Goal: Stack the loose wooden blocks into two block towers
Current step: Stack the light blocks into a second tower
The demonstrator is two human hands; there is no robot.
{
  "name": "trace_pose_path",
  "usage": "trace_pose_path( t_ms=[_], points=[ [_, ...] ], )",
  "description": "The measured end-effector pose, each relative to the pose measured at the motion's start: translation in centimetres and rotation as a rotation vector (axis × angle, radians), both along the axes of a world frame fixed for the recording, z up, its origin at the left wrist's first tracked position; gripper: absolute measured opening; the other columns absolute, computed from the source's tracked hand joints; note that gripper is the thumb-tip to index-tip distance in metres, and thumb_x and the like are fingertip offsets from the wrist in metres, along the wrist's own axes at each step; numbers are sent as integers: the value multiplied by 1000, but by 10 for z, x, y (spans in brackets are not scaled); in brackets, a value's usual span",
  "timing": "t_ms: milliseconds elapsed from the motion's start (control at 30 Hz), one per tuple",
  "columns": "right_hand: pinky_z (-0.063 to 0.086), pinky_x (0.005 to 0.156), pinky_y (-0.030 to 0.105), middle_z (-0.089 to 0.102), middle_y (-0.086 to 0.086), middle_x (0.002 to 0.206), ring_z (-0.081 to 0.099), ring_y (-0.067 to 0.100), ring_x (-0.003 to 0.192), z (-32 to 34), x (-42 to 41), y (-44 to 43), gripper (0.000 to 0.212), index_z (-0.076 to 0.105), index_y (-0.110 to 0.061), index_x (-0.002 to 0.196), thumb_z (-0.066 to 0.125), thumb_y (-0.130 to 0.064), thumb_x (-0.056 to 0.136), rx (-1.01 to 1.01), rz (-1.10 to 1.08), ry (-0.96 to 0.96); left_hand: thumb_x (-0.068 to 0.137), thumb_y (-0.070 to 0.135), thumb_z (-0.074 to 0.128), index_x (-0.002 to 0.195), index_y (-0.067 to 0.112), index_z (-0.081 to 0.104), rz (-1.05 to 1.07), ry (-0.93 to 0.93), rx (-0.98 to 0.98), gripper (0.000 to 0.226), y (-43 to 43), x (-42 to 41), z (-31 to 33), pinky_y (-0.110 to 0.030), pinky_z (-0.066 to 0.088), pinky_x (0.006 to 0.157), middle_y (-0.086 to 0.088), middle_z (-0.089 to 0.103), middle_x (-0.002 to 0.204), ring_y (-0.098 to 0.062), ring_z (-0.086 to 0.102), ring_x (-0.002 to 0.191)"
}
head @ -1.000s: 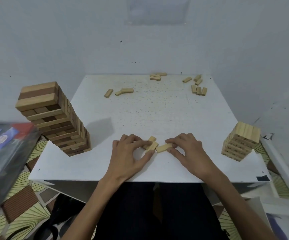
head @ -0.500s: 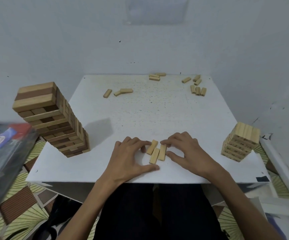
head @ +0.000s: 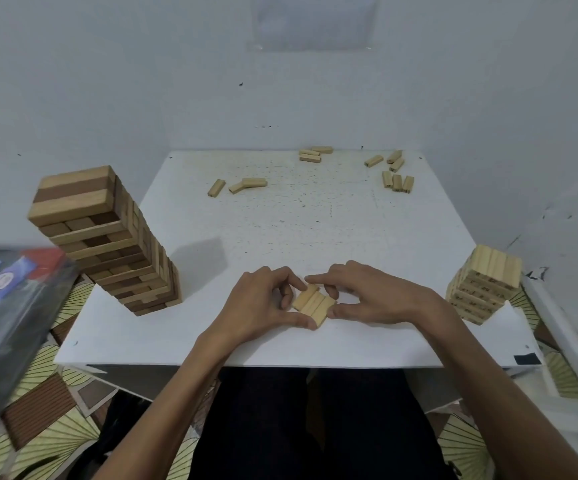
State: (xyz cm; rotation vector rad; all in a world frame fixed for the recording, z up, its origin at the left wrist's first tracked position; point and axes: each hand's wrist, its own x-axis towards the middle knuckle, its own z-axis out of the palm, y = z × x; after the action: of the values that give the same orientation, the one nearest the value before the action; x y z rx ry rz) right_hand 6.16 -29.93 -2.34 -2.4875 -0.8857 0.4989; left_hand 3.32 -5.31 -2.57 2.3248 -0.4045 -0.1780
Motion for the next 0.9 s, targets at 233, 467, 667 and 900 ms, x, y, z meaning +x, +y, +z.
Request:
trace_pose_path(
  t_ms=[233, 467, 667, 900],
  points=[
    [38, 81, 15, 57, -18, 99, 44, -7, 97, 8, -8, 3, 50, 52, -36, 136, 73, -42, 91, 60, -76, 53, 63, 53, 93, 113, 38, 69, -72, 92, 67, 58, 1, -1, 13, -21, 44, 73, 15, 72, 73, -2, 63, 84],
    [38, 72, 14, 61, -18, 93, 50, -2, 91, 1, -35, 10, 40, 59, -34, 112, 81, -43, 79, 208, -266, -16, 66, 62, 88, 121, 37, 64, -19, -14, 157, 65, -7, -13, 3, -21, 38, 72, 16, 66, 84, -2, 54, 87],
    [40, 71, 18, 60, -16, 90, 47, -2, 95, 6, -44, 15, 40, 55, -33, 110, 78, -49, 81, 156, -282, -23, 77, 45, 86, 126, 26, 63, -60, 36, 161, 57, -7, -12, 7, -11, 35, 66, 15, 64, 87, 3, 53, 78],
    [51, 77, 32, 64, -17, 84, 51, 0, 87, 13, -45, 15, 44, 56, -31, 112, 81, -50, 81, 166, -313, 96, 84, 47, 78, 131, 24, 59, -130, 10, 221, 56, -4, -11, 6, -20, 40, 75, 17, 60, 89, -1, 52, 87]
  ],
)
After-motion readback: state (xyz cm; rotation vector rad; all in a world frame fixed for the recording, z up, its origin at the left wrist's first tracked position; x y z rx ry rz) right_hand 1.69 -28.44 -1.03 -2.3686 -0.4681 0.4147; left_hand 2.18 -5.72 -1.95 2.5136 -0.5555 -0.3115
